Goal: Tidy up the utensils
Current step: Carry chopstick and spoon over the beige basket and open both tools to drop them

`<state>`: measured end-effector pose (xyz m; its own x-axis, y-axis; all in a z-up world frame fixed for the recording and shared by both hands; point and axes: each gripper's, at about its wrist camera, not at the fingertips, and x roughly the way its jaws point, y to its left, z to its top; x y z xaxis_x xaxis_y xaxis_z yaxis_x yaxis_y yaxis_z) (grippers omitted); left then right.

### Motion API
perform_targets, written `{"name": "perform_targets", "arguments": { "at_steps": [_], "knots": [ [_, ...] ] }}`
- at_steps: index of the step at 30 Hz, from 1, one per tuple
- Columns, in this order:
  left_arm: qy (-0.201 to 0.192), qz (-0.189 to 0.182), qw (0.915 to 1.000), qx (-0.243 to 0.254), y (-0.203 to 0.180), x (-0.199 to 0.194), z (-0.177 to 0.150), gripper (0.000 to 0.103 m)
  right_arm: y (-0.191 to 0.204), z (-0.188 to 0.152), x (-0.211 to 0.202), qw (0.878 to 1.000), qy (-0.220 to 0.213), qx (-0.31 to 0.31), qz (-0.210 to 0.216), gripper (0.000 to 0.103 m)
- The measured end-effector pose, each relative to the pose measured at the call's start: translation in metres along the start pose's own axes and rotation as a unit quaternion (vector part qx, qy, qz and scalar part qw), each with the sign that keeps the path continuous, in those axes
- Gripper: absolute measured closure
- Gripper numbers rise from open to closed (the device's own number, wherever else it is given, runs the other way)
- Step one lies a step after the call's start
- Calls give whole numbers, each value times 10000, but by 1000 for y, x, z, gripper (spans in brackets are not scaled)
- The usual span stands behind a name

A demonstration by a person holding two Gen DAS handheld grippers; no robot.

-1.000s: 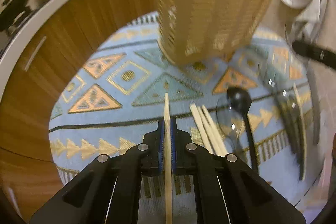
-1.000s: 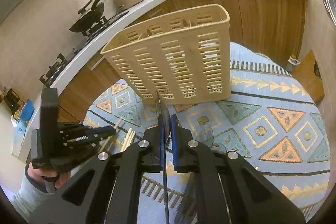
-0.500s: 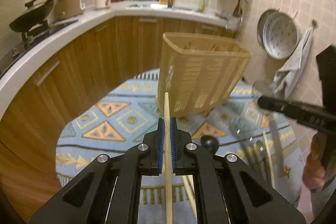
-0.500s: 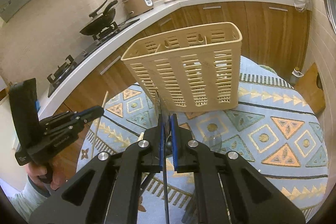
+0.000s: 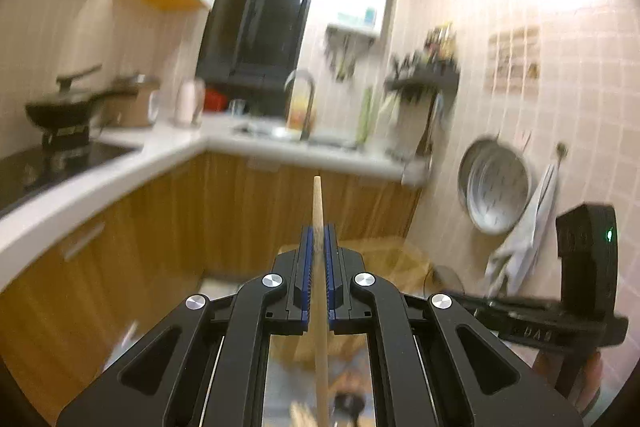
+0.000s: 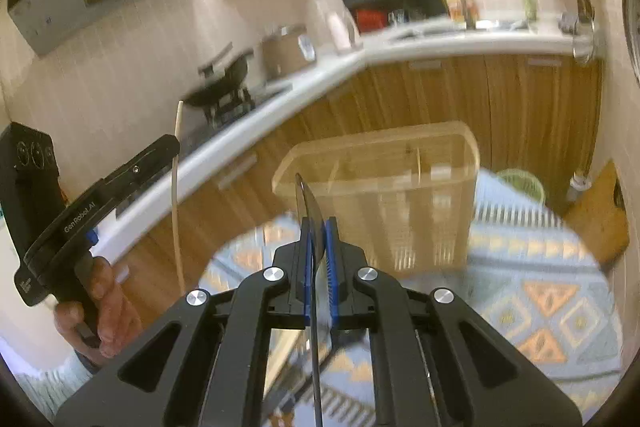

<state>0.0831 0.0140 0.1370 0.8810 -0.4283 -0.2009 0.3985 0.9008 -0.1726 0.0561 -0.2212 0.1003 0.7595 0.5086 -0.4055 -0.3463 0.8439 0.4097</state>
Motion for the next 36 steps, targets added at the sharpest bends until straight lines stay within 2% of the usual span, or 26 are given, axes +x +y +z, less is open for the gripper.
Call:
{"name": "perform_targets", "arguments": {
  "at_steps": [5,9,10,13,17,21,25,27,30,32,33,36],
  "knots": [
    [-536,-161,9984,-124,-8,29,32,100,-9,53,-8,9961,-840,44,-250,98],
    [-860,-50,9963,-51,-19,60,45,100,-23,88,4,9864,-1403,24,-857,98],
    [-995,77,9950,17,-23,69,48,100,-26,92,7,9846,-1467,22,-947,98],
    [-1077,263,9938,22,-21,90,50,100,-40,104,29,9779,-1632,31,-1306,98],
    [-988,470,9939,-122,-12,119,37,100,-53,100,61,9705,-1709,-33,-1699,98],
    [-980,668,9928,-189,-3,131,21,100,-61,86,79,9664,-1713,-210,-1904,98],
    [-1067,885,9903,-75,-2,132,7,99,-67,74,83,9644,-1757,-279,-1956,98],
    [-982,859,9914,-72,-2,132,0,99,-67,69,80,9627,-1812,-296,-1989,98],
    [-941,836,9920,-89,0,126,-6,99,-65,63,74,9666,-1740,-283,-1861,97],
    [-891,824,9926,-100,0,120,-8,92,-62,58,70,9683,-1695,-283,-1813,97],
    [-859,810,9930,-95,0,117,-8,84,-61,57,67,9688,-1681,-280,-1799,95],
    [-817,765,9937,-58,0,103,-7,79,-56,51,53,9696,-1684,-261,-1756,89]
  ]
}}
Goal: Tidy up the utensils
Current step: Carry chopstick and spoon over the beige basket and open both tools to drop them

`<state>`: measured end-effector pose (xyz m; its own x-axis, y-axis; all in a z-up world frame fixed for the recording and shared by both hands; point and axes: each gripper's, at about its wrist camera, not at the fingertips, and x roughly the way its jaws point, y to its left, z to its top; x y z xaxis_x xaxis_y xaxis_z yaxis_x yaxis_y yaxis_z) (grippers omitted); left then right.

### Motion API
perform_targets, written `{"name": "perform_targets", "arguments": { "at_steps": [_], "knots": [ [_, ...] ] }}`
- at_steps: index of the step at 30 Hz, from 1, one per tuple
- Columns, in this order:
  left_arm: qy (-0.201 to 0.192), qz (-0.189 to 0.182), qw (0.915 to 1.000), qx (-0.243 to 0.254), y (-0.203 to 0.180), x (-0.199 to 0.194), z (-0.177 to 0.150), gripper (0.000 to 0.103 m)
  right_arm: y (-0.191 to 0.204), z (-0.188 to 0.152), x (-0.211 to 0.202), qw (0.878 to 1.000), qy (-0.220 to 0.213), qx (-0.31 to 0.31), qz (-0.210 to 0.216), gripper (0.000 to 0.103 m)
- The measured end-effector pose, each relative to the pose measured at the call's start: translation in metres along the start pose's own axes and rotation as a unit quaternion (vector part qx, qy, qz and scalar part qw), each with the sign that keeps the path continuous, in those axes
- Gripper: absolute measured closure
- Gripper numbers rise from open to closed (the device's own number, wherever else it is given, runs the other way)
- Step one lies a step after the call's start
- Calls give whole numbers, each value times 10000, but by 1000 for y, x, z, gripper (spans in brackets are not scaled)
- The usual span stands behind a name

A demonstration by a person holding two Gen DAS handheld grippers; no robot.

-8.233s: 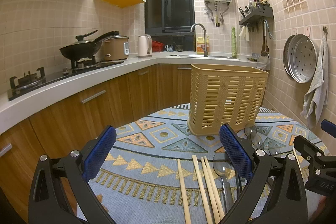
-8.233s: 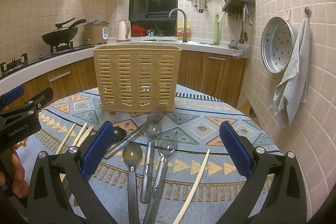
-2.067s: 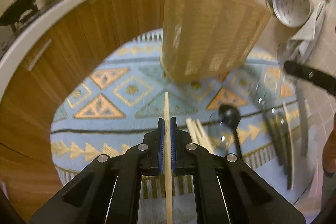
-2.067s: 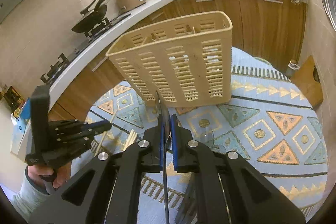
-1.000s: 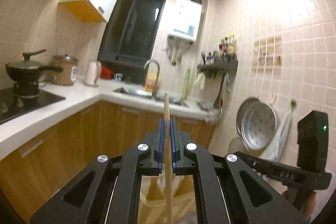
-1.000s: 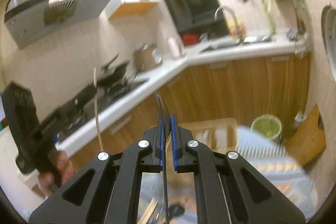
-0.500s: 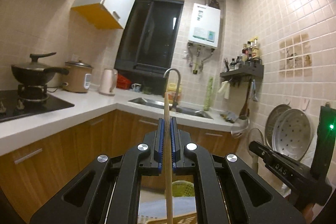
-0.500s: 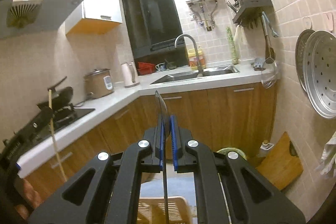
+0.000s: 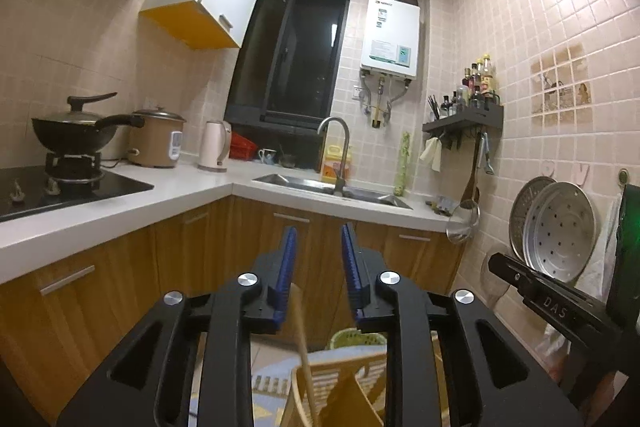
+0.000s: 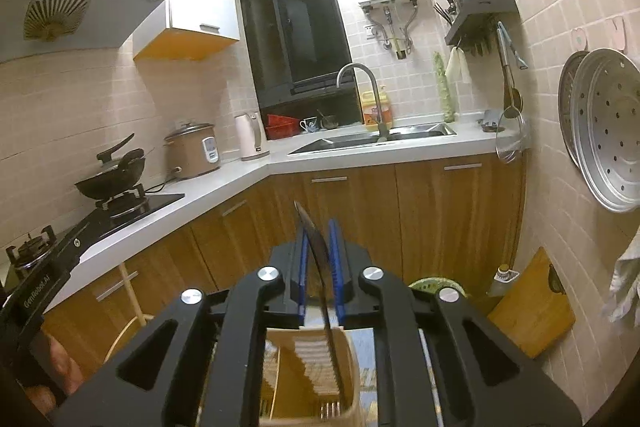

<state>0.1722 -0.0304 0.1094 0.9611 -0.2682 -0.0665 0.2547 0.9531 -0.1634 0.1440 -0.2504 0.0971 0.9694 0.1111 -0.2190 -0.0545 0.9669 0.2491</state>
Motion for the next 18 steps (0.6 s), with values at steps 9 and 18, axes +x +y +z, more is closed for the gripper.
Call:
{"name": "perform_targets", "arguments": {
  "at_steps": [9,18],
  "knots": [
    [155,-209,9997,-12,8,-55,23,60,-1,8,-51,9997,198,-30,166,80],
    [1334,-532,9894,-231,31,-98,42,49,-3,20,-96,9903,1389,2,20,80]
  ]
}}
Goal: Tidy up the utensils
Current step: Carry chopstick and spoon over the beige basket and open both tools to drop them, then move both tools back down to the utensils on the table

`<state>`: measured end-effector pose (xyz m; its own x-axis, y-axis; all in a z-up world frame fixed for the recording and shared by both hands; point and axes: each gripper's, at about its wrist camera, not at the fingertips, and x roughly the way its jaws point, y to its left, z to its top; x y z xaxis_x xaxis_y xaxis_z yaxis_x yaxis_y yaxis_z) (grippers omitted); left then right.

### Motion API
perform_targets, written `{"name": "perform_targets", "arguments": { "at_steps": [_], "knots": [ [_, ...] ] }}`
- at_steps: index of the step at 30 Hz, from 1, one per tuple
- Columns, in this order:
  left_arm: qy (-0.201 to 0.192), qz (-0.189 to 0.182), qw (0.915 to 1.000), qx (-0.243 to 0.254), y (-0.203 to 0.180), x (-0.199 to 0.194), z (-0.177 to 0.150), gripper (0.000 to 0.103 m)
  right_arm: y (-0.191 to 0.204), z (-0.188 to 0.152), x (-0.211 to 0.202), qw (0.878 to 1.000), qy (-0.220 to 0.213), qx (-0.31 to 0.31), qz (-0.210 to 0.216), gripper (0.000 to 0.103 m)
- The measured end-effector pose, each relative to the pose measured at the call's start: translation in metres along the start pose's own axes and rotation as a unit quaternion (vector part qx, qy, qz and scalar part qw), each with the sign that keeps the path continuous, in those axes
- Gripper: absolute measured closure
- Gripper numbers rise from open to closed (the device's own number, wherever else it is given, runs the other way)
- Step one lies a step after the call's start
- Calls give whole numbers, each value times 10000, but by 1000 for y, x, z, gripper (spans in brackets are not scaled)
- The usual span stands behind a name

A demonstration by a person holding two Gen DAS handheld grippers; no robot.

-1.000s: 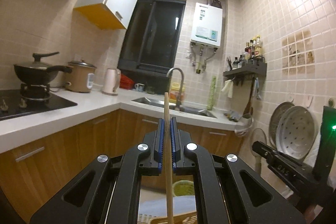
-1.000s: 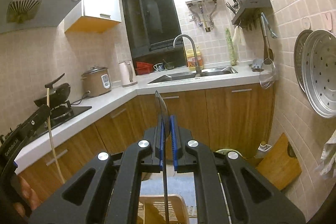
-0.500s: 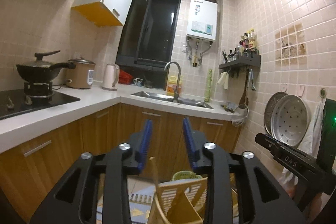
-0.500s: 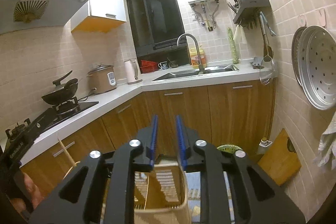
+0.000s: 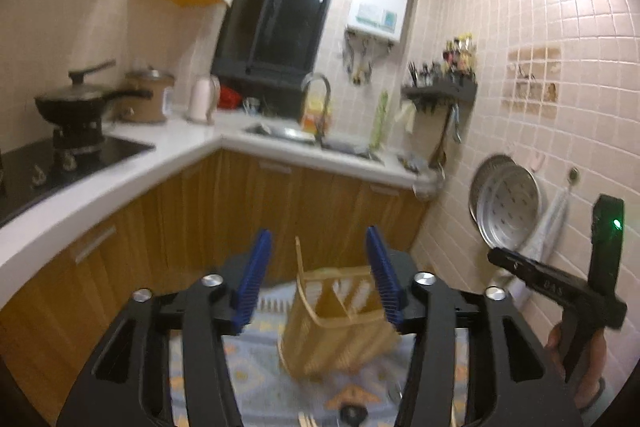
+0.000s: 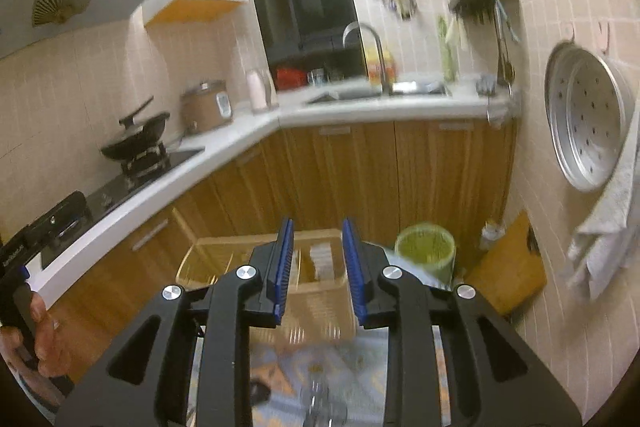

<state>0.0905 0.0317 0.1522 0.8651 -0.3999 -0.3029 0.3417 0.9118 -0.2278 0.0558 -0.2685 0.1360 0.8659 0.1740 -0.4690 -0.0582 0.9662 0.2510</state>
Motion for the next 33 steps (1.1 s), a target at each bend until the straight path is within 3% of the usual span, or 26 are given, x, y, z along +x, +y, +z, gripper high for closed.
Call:
{"name": "perform_targets", "arguments": {
  "at_steps": [3,5,9,13,16,18,24,28,33],
  "knots": [
    [571,-93,9983,-18,7,2,-15,48,-7,-14,4,9979,625,99,-120,80],
    [1295,-163,9914,13,13,15,-36,48,-12,-28,13,9941,1071,159,-86,80],
    [2656,-321,9635,97,21,52,-91,51,-18,-59,36,9814,1899,250,114,73],
    [3702,-324,9282,174,28,83,-151,64,-19,-89,54,9662,2536,383,262,70],
    [3934,-228,9184,345,27,92,-171,65,-15,-102,64,9583,2814,417,281,65],
    [3984,-118,9154,564,22,94,-179,65,-13,-108,67,9572,2860,392,233,51],
    [3861,170,9137,1253,4,93,-184,66,-10,-114,75,9524,3016,309,314,50],
    [3862,313,9065,1677,-7,92,-184,71,-10,-117,76,9506,3069,316,355,50],
    [3884,361,9052,1686,-4,91,-180,71,-11,-122,80,9475,3164,317,332,50]
  ]
}}
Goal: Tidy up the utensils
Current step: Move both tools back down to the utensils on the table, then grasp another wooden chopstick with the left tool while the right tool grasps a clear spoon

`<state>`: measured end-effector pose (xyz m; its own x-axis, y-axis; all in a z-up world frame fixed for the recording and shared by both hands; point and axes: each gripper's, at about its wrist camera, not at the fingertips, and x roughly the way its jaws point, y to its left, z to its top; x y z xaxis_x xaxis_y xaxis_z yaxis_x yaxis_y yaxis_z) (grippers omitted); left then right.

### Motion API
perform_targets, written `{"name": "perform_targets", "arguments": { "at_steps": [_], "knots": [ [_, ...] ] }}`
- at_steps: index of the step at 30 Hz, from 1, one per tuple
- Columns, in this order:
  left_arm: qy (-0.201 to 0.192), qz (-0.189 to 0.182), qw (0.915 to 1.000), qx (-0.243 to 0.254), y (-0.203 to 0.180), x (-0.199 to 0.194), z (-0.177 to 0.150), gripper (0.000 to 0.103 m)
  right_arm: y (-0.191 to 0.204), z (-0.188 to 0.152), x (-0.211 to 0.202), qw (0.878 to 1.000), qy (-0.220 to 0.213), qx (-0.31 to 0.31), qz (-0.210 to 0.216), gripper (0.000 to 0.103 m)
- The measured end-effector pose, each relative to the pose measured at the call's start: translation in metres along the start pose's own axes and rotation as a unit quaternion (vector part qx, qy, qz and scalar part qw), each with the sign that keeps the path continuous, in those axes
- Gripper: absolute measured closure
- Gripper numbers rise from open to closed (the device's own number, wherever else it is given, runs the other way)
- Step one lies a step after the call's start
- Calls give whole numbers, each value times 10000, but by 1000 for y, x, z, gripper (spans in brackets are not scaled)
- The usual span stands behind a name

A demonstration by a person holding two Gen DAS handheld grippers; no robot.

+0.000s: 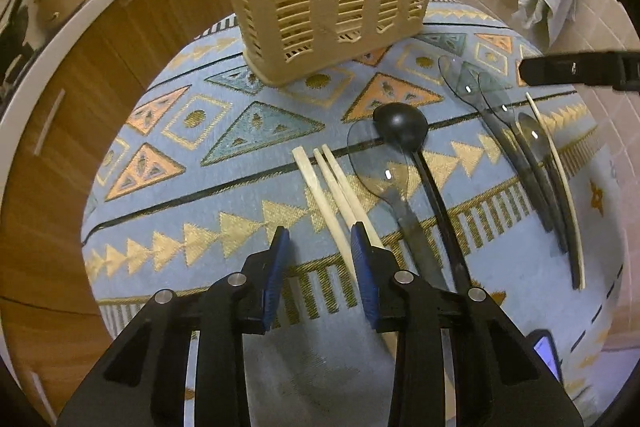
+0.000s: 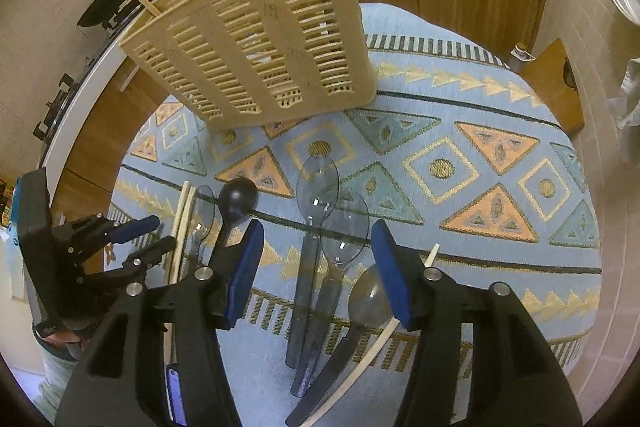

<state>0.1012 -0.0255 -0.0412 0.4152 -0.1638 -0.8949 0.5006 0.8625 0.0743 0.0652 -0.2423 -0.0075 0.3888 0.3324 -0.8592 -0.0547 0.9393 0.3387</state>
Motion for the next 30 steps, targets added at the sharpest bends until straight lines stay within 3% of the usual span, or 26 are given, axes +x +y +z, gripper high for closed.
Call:
{"name": "perform_targets", "arguments": {
  "at_steps": [5,7,8,10,12,15,18,20,26,28,30],
  "knots": [
    [101,-179,9997,-136,6,9,19,72,-4,3,5,9995,210,209,66,50],
    [170,-485,9985,-213,11,11,23,86,-6,6,6,9993,269,278,-6,50],
    [206,-614,9976,-243,13,11,24,88,-7,7,7,9992,289,285,-16,50],
    [169,-474,9984,-261,14,11,22,101,-7,9,12,9990,364,243,-38,51],
    [135,-491,9983,-291,16,10,20,103,-6,10,18,9988,444,191,-74,51],
    [96,-356,9987,-346,24,7,13,103,-5,9,28,9981,579,128,-190,53],
    [91,-475,9979,-437,38,3,7,103,-3,9,38,9971,716,72,-236,62],
    [68,-447,9978,-489,45,1,7,103,-1,9,43,9969,732,39,-291,62],
    [45,-1267,9897,-657,59,-5,8,100,-1,12,48,9969,736,95,-271,63],
    [134,-1163,9919,-498,53,-3,7,97,-1,13,47,9969,740,107,-253,63],
    [94,-821,9960,-343,45,-3,6,93,-2,13,46,9970,737,100,-229,63]
  ]
}}
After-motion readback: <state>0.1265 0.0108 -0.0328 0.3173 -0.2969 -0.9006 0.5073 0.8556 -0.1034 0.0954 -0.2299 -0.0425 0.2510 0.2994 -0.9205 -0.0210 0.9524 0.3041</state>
